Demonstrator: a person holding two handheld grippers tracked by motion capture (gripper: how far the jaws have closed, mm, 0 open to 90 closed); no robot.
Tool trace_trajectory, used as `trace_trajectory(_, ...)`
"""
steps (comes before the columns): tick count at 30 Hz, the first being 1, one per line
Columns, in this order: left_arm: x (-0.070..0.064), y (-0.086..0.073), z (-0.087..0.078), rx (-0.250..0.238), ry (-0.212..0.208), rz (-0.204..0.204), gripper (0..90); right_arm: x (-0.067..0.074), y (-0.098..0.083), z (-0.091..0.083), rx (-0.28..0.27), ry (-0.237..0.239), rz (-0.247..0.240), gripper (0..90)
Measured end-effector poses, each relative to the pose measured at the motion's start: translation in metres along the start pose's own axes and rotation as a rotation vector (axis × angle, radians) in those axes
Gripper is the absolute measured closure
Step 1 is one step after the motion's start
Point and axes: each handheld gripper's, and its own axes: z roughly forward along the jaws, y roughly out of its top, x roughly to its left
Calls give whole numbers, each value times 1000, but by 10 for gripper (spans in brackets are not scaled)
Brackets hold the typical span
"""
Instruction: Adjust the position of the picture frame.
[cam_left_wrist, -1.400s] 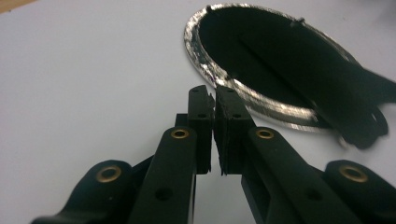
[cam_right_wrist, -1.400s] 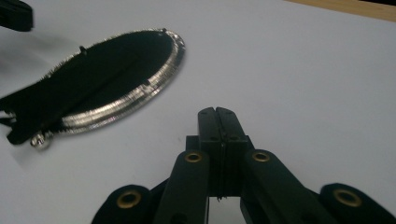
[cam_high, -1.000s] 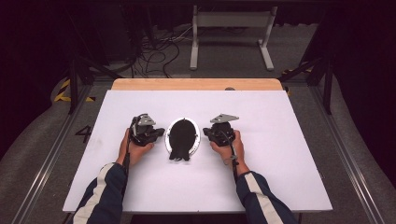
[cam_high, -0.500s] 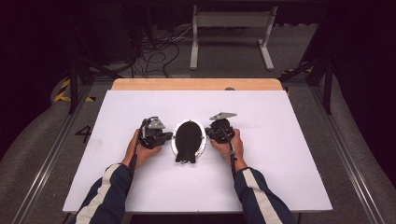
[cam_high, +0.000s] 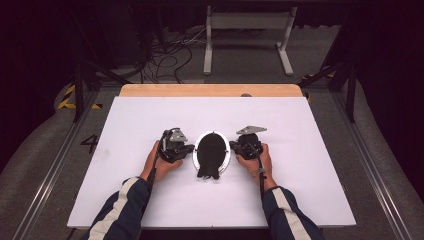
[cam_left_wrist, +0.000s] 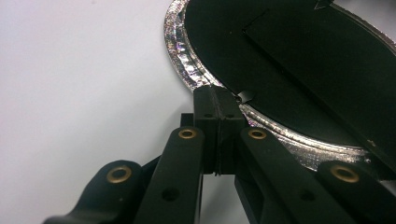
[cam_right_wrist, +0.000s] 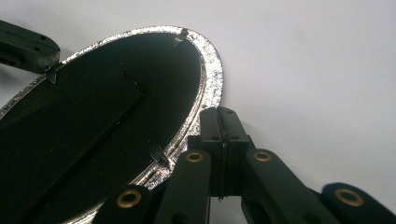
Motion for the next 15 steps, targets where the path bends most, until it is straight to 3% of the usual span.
trace_trajectory(4, -11, 3, 2, 8, -22, 32, 900, -2, -6, -9, 5, -17, -17, 900)
trace_trajectory(9, -28, 6, 4, 19, -40, 73, 900, -7, -19, -22, -8, -26, 15, 900)
trace_trajectory(15, -32, 7, 5, 21, -40, 71, 900, -7, -25, -29, -8, -29, 1, 900)
